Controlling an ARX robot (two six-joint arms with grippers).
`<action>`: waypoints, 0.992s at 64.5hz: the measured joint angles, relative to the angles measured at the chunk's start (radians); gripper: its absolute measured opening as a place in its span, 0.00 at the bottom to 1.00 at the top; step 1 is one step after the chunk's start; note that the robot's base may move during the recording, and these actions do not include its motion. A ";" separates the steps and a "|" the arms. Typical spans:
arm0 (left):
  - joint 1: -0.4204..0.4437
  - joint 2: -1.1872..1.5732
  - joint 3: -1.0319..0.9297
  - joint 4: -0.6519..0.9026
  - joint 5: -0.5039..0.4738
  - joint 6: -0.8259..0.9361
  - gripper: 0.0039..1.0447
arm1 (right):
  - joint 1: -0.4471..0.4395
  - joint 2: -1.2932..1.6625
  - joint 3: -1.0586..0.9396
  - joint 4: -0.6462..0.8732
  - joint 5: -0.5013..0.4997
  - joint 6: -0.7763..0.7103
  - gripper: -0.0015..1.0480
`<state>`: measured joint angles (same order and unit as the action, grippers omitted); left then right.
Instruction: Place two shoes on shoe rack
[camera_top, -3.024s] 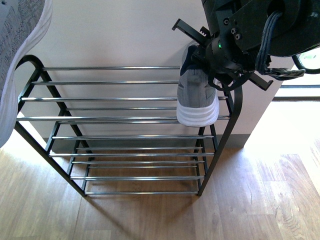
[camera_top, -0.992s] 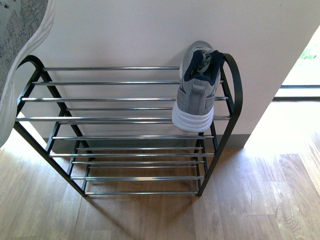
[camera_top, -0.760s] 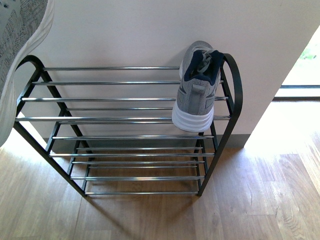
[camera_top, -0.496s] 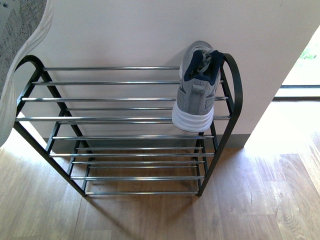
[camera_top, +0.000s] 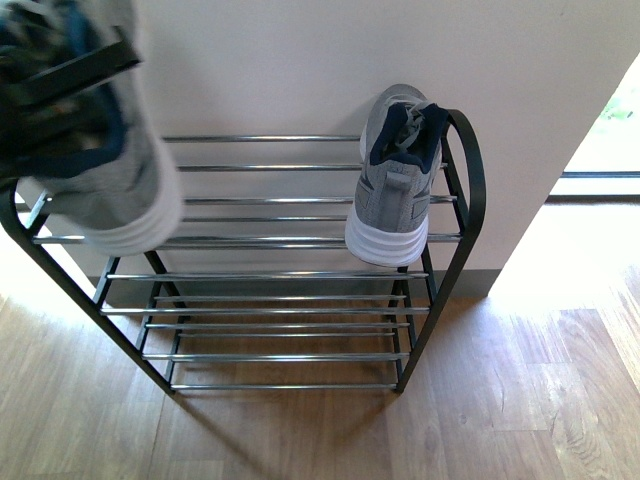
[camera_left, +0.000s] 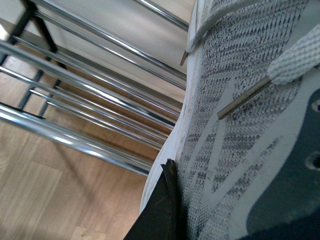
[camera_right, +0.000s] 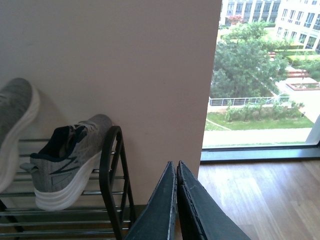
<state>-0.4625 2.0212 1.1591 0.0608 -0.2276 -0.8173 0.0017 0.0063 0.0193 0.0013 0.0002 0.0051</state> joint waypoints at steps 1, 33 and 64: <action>-0.003 0.024 0.032 -0.014 0.011 0.004 0.01 | 0.000 0.000 0.000 0.000 0.000 0.000 0.02; -0.006 0.306 0.439 -0.303 0.092 0.062 0.01 | 0.000 -0.001 0.000 0.000 0.000 0.000 0.02; -0.004 0.301 0.438 -0.288 0.071 0.110 0.34 | 0.000 -0.001 0.000 0.000 0.000 0.000 0.02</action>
<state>-0.4667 2.3226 1.5974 -0.2272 -0.1562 -0.7071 0.0017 0.0055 0.0193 0.0013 0.0002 0.0051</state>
